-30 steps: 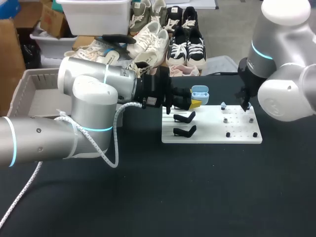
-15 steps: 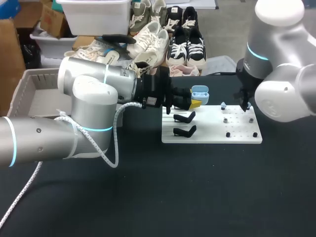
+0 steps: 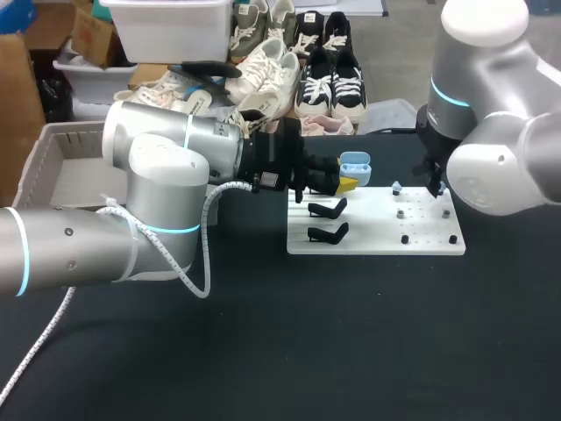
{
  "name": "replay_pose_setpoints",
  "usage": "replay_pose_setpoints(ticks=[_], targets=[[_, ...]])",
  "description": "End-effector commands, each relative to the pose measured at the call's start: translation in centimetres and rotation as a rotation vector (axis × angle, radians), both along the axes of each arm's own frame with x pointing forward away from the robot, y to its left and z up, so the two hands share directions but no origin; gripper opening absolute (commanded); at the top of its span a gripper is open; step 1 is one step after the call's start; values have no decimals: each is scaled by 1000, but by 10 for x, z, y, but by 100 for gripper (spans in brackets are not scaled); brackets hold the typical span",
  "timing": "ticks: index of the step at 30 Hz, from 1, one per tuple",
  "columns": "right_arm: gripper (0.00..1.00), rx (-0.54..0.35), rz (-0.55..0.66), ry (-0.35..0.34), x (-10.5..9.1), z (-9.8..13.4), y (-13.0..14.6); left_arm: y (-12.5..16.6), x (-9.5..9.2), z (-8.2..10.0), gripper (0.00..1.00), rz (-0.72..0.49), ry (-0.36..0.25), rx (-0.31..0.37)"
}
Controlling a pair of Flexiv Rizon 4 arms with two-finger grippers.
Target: Pick up each earbud case from the left stands, insert the matching earbuds, close the lid, and place the case in the box.
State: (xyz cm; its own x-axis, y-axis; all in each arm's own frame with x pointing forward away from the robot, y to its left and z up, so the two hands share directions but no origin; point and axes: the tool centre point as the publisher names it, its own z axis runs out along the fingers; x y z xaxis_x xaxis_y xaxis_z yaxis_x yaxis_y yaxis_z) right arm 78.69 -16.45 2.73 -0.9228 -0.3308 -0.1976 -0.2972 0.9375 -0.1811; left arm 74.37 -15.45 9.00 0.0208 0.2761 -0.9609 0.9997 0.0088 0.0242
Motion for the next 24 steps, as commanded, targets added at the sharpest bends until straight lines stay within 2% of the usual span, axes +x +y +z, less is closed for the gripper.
replay_pose_setpoints(ticks=[1,24], targets=[[38,-6,-3,0,0,-1,1,0,-1,0,0,3,-2,-1],[30,-7,-5,7,6,-5,-1,0,-1,0,0,3,-2,-1]])
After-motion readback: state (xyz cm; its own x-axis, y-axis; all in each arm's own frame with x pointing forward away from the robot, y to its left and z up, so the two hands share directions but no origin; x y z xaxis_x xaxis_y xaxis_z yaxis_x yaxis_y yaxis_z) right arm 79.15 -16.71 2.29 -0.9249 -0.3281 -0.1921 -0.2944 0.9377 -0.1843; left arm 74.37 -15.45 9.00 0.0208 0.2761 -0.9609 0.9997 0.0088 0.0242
